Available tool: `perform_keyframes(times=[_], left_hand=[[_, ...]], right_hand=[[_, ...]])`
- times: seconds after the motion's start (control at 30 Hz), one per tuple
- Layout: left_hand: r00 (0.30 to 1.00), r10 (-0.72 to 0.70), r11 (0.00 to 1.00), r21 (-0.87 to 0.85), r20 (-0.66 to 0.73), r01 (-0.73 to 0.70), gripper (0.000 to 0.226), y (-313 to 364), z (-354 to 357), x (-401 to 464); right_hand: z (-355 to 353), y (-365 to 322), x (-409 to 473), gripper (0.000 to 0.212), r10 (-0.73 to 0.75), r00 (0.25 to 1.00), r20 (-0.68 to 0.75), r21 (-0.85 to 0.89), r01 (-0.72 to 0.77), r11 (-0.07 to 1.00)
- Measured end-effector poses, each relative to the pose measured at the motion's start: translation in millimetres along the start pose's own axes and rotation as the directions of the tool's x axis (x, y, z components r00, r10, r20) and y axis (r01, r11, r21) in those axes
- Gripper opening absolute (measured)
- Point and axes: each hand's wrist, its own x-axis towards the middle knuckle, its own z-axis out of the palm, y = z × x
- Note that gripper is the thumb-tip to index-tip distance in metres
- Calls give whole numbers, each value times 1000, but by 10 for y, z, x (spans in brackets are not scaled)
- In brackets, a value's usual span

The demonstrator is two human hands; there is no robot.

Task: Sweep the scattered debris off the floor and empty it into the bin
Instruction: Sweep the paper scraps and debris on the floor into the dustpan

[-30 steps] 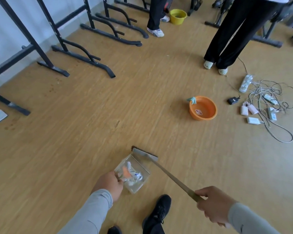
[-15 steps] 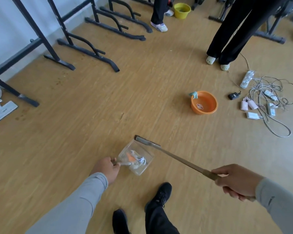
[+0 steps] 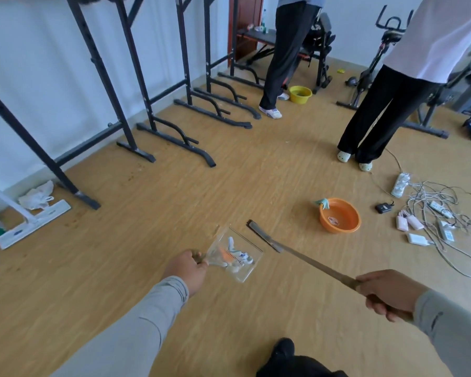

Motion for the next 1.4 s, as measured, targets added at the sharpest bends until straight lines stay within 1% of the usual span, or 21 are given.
perform_keyframes(times=[0.13,0.3,0.4,0.5,0.6,0.7,0.83,0.93,1.0,1.03,1.1,1.17,1.27,1.4], left_hand=[[999,-8,999,-46,-39,7,11,142,-64,114],[996,-32,997,-75,-85,26,22,466,16,442],[991,-50,998,-33,-124,47,32,641,74,713],[981,-88,995,-69,-171,77,34,920,229,1003],[976,-105,990,-109,-191,85,34,1351,462,1267],[970,-136,983,-150,-202,107,35,1715,622,1534],[971,-143,982,-151,-190,115,35,2064,659,1815],[976,-132,986,-125,-176,111,39,2394,618,2177],[979,-118,989,-106,-163,101,43,2623,602,2473],[982,-106,991,-99,-159,91,43,2739,608,2631],[986,-82,992,-105,-146,67,41,2959,630,2954],[990,-72,993,-106,-119,59,38,3177,642,3319],[993,-85,991,-113,-82,76,38,3472,625,3766],[996,-75,993,-92,-44,71,37,3855,541,4220]], right_hand=[[-54,-232,111,21,5,1000,2,70,-5,998],[-336,-590,623,18,24,1000,-1,87,-24,996],[-621,-788,1014,19,35,999,11,83,-36,996],[-979,-1042,1379,17,36,999,27,80,-38,996],[-1324,-1330,1658,15,18,1000,7,56,-18,998],[-1664,-1605,1921,17,-7,1000,4,70,6,998],[-2004,-1998,2256,22,3,1000,-25,124,0,992],[-2218,-2339,2604,25,10,999,-33,135,-6,991],[-2338,-2618,2838,22,12,999,-43,125,-7,992],[-2390,-2770,2942,15,23,998,-54,130,-15,991],[-2472,-3076,3105,10,51,996,-66,159,-40,986],[-2566,-3396,3296,12,68,995,-71,174,-55,983],[-2717,-3782,3624,12,116,986,-120,157,-96,983],[-2923,-4171,3983,15,143,982,-124,178,-120,977]])
